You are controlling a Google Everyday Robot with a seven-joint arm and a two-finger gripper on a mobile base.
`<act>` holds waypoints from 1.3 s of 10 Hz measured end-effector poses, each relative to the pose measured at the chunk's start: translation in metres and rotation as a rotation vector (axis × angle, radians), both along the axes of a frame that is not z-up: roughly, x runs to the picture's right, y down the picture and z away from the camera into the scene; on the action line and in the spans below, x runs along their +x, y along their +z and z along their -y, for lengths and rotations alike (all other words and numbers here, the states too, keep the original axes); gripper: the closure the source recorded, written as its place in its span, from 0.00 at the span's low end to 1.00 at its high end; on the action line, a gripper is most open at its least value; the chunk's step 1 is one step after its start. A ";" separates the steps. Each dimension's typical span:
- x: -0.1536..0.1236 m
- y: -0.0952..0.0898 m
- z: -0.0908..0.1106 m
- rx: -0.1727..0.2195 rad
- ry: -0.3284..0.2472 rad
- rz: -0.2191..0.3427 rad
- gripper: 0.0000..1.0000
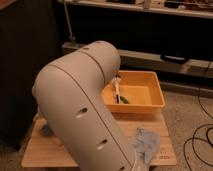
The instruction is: Wipe table surface with sponge
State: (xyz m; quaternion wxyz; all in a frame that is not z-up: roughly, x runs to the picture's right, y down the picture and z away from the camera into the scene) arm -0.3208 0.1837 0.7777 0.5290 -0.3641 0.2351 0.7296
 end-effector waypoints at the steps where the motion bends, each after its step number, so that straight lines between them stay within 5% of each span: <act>1: 0.002 0.002 0.001 0.013 0.008 0.024 0.20; 7: 0.002 0.025 -0.004 0.014 0.014 0.109 0.20; 13: -0.015 0.034 -0.015 -0.092 -0.018 0.130 0.20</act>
